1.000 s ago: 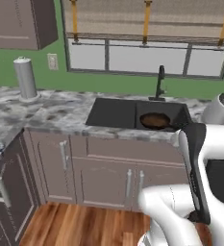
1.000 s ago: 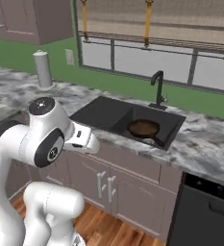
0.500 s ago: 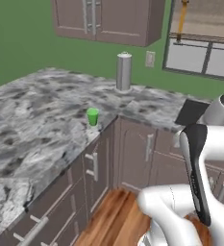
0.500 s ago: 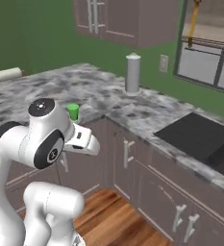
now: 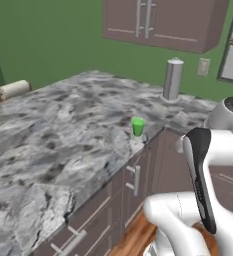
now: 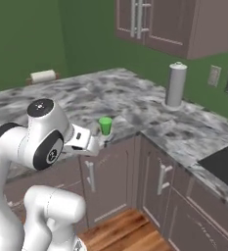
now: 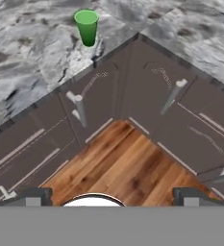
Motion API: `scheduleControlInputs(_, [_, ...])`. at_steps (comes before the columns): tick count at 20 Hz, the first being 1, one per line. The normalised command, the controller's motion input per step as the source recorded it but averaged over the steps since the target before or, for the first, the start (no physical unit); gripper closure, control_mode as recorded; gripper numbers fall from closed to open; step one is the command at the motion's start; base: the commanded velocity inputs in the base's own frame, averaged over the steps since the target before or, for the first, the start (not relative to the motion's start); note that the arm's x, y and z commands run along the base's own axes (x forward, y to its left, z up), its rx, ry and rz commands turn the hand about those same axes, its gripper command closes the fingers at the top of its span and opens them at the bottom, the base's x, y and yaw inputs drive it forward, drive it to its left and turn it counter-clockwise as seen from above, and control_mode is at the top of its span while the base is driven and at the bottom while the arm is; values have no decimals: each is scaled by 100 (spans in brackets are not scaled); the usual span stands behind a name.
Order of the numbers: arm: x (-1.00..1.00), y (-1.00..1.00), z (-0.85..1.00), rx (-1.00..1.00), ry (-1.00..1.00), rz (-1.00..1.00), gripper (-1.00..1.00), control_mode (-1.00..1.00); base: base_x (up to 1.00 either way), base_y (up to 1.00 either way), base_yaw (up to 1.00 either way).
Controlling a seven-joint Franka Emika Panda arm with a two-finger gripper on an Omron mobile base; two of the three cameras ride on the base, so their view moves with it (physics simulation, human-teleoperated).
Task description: Pick the cup and pan and place them in the sink. Then turn on the water.
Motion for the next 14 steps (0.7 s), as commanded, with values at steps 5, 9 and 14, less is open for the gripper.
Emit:
scheduleControlInputs(5, [0,0,0,0,0,0,-100,100,94,0,23])
scheduleControlInputs(9, [0,0,0,0,0,0,-100,100,100,0,26])
scheduleControlInputs(14, [0,0,0,0,0,0,-100,100,95,-13,38])
